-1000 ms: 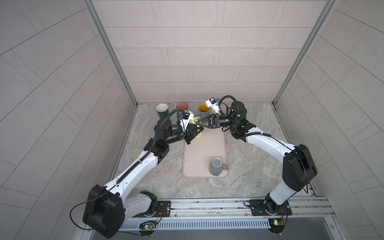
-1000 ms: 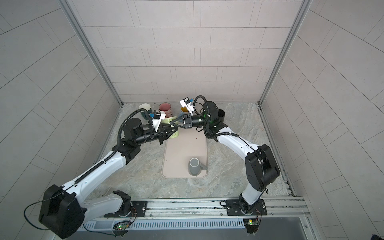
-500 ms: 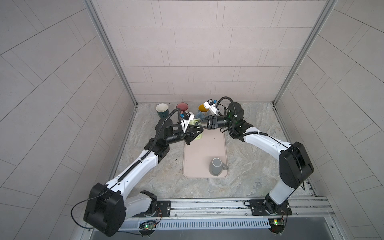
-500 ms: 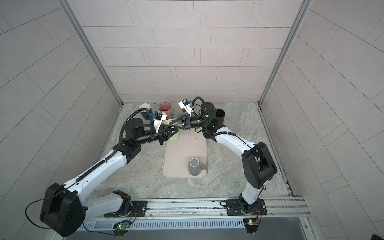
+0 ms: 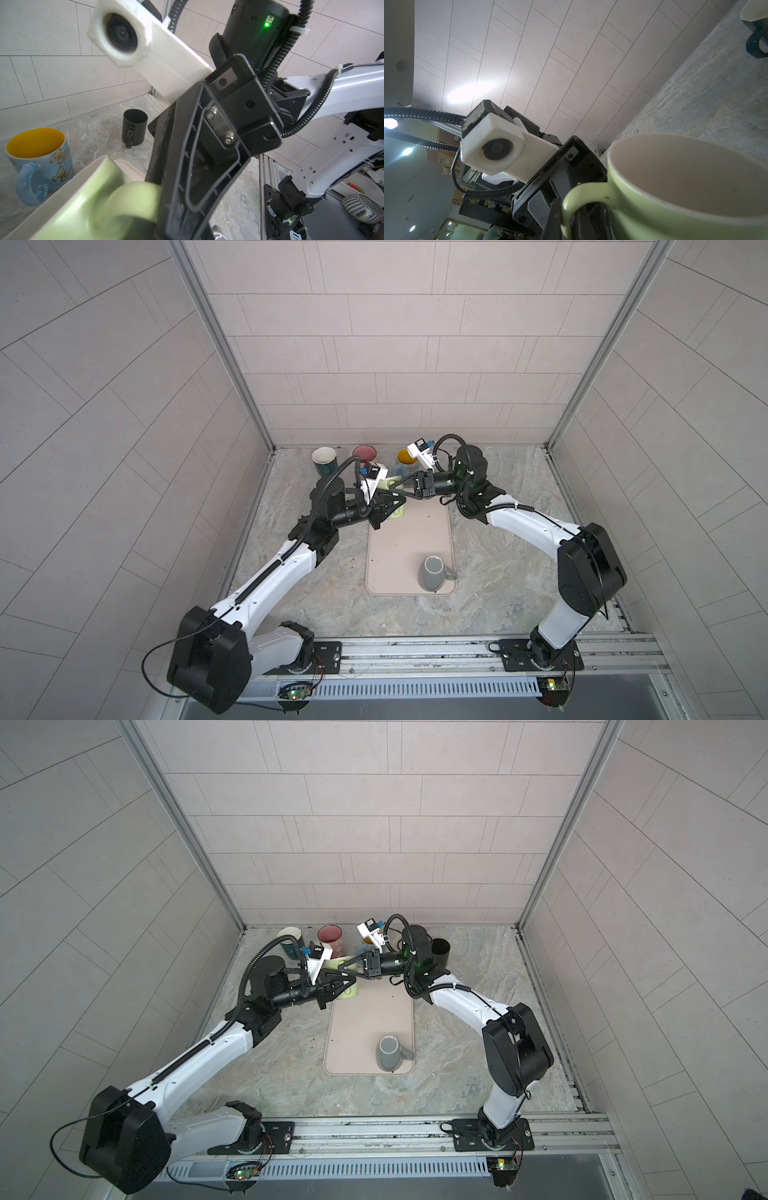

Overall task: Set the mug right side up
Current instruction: 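Grasp the green mug handle with the right gripper, release the left gripper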

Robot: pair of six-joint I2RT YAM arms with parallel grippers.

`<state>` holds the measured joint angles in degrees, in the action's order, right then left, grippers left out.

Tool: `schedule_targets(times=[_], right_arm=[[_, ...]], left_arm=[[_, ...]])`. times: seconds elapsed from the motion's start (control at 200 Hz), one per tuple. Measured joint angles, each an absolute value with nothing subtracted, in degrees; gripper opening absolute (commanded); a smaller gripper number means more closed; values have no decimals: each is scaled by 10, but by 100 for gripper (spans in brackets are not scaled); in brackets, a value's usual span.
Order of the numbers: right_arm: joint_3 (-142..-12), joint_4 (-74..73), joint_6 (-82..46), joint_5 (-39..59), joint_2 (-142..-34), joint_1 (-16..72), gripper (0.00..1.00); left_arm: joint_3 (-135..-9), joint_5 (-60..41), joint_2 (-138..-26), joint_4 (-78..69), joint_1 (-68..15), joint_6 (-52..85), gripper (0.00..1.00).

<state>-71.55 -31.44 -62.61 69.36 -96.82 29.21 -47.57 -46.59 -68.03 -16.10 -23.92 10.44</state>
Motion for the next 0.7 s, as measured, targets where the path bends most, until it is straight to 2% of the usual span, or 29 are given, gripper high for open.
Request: schedule_targets(times=[0.175, 0.39, 0.696], right_arm=[[-709, -319, -620, 673, -967, 294, 0], [-708, -315, -603, 655, -963, 299, 0], [-708, -208, -522, 624, -931, 292, 0]], left_arm=[[-476, -456, -677, -155, -242, 106, 33], [-476, -448, -661, -140, -243, 110, 46], [-478, -421, -621, -87, -244, 83, 51]])
